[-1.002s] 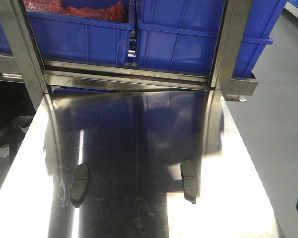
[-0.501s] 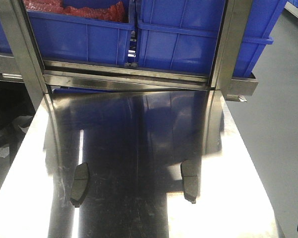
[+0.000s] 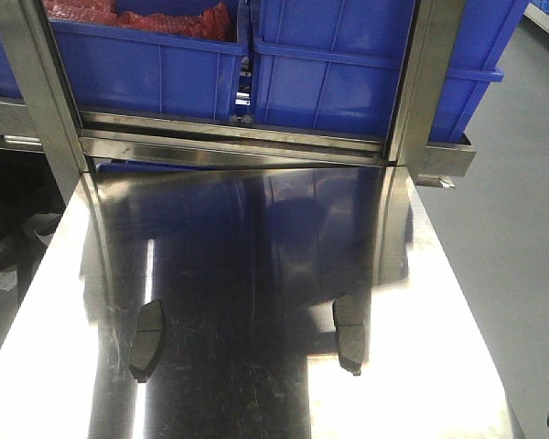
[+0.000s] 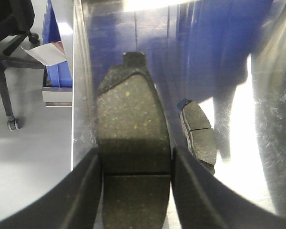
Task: Move and align brake pads A on conveyor
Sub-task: 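Lift the brake pad off the table with the right gripper, then turn the base away from the table holding both brake pads, then drive along the yellow floor line past the striped cones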
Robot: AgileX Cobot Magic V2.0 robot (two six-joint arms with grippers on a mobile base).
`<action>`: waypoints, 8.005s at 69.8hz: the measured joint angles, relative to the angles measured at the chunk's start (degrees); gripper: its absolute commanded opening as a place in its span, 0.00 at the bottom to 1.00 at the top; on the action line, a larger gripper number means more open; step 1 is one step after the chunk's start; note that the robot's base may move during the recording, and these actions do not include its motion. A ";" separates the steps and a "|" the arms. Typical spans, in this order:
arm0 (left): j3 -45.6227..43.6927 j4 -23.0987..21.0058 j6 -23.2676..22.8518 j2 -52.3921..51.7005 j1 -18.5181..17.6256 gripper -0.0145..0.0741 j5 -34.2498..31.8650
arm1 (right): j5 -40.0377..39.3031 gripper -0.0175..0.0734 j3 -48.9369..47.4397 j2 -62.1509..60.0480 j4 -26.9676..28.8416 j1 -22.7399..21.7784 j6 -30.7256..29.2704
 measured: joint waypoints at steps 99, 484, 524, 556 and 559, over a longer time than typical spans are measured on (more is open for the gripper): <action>0.00 -0.06 0.00 0.00 -0.07 0.16 0.00 | -0.27 0.19 0.00 0.00 0.00 0.00 0.00; 0.00 -0.06 0.00 -0.18 -0.13 0.16 0.69 | 4.09 0.19 0.00 -0.24 0.16 0.00 0.00; 0.00 -0.06 0.00 -0.18 -0.13 0.16 0.69 | 4.09 0.19 0.00 -0.24 0.17 0.00 0.00; 0.05 -0.06 0.00 -0.12 -0.13 0.16 0.68 | 4.09 0.19 0.00 -0.24 0.17 0.00 0.00; 0.05 -0.06 0.00 -0.12 -0.13 0.16 0.68 | 4.09 0.19 0.00 -0.24 0.17 0.00 0.00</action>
